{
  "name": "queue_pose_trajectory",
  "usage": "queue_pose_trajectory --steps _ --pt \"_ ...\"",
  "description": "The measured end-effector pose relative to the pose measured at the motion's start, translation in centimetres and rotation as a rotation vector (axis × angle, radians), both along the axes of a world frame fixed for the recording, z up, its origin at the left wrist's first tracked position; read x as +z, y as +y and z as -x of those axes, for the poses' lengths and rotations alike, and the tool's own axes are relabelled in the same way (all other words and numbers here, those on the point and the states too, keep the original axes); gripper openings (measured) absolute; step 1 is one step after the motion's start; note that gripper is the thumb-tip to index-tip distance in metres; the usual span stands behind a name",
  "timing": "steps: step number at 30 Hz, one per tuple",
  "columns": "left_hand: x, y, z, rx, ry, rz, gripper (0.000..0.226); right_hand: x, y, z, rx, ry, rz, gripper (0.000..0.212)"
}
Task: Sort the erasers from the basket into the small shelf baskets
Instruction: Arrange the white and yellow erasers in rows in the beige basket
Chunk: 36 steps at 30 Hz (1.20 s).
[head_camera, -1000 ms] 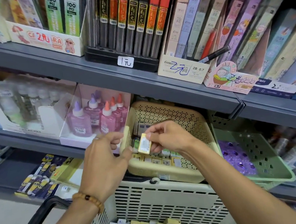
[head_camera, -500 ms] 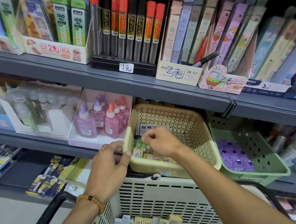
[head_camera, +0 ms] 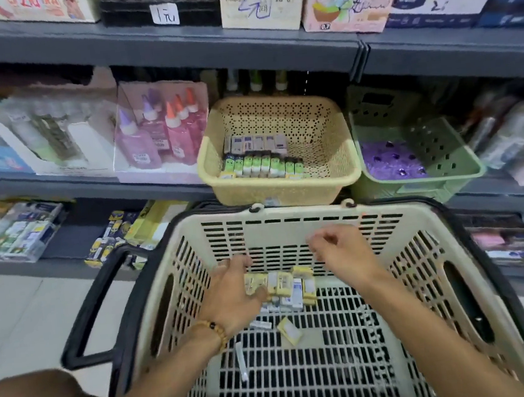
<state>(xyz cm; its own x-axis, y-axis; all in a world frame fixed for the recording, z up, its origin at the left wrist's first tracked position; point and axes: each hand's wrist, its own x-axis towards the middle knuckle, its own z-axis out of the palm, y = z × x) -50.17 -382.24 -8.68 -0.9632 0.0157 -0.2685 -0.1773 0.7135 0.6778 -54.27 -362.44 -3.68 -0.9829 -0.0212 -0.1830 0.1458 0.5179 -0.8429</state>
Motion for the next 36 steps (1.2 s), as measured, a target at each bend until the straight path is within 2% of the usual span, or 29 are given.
queue_pose_trajectory --steps 3,5,9,11,15,20,23,27,29,33,36 --pt "-3.0 1.4 1.1 -0.078 -0.114 0.121 0.065 -4.5 2.0 0.9 0.060 -0.295 -0.105 0.030" --pt "-4.9 2.6 1.9 -0.064 -0.179 0.209 0.079 -6.7 2.7 1.6 0.089 -0.420 -0.149 0.033" --pt "-8.7 5.8 2.3 -0.116 -0.130 0.652 0.083 -10.5 3.3 2.5 0.097 -0.478 -0.198 0.032" --pt "-9.8 7.1 2.1 -0.121 -0.099 0.769 0.083 -12.5 2.9 2.2 0.121 -0.516 -0.177 0.031" --pt "-10.7 7.5 1.9 -0.167 -0.004 0.746 0.076 -14.8 1.9 1.8 -0.003 -0.573 0.004 0.031" --pt "-11.1 6.3 1.6 -0.168 0.022 0.669 0.085 -14.9 2.3 1.8 -0.087 -0.627 0.156 0.011" --pt "-10.9 7.3 2.2 -0.194 -0.015 0.646 0.094 -15.0 2.1 1.6 -0.076 -0.627 0.096 0.012" --pt "-11.3 6.5 1.6 -0.289 0.073 0.716 0.071 -14.8 1.6 1.4 -0.021 -0.627 0.037 0.028" --pt "-11.3 5.6 1.5 -0.344 0.095 0.709 0.066 -14.7 1.3 1.3 0.028 -0.623 0.043 0.024" --pt "-11.1 5.9 1.9 -0.428 0.058 0.713 0.076 -14.5 1.6 1.4 0.101 -0.625 0.025 0.020" --pt "-11.0 7.0 2.3 -0.437 0.012 0.728 0.072 -14.2 2.3 1.6 0.112 -0.648 0.022 0.014"
